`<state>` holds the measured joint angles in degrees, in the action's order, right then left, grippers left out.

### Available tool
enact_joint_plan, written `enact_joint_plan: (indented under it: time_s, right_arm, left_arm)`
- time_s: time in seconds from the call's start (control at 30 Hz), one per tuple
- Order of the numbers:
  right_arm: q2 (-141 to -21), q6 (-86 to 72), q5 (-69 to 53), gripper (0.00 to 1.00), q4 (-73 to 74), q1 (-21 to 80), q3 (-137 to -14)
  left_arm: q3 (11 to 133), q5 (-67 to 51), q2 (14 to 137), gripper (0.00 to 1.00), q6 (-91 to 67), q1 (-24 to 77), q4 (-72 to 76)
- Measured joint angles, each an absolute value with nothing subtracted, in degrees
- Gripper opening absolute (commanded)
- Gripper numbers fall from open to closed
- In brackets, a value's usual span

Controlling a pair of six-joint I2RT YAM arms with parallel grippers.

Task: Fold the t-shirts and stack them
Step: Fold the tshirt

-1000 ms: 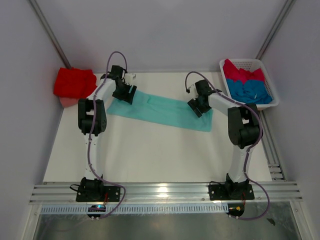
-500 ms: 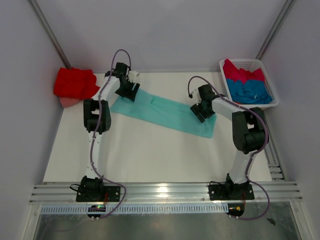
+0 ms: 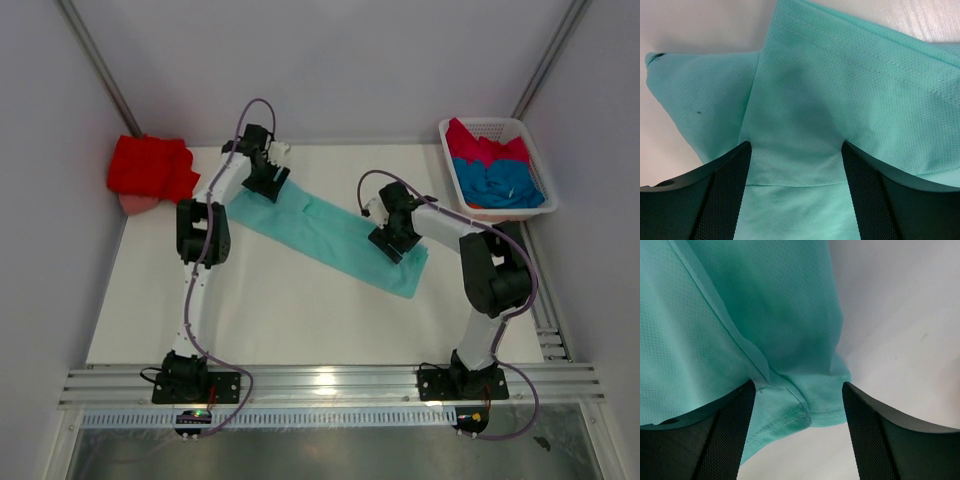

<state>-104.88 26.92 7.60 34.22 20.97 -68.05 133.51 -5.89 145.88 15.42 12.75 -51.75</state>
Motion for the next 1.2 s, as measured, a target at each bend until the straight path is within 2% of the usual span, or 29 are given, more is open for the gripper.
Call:
enact_joint_plan:
  time_s: [0.47,1.2]
  right_arm:
    - [-103.3,25.8,4.1,0.75,38.9,24.3,-66.4]
    - [-102.3,22.5,-1.6,0.75,42.1,36.3,-65.2]
  left_arm:
    - [135.8,-5.6,147.2,0.76,15.4,13.1,-52.1]
    - [138.9,-3.3,148.9,0.76,15.6,16.1,-51.4]
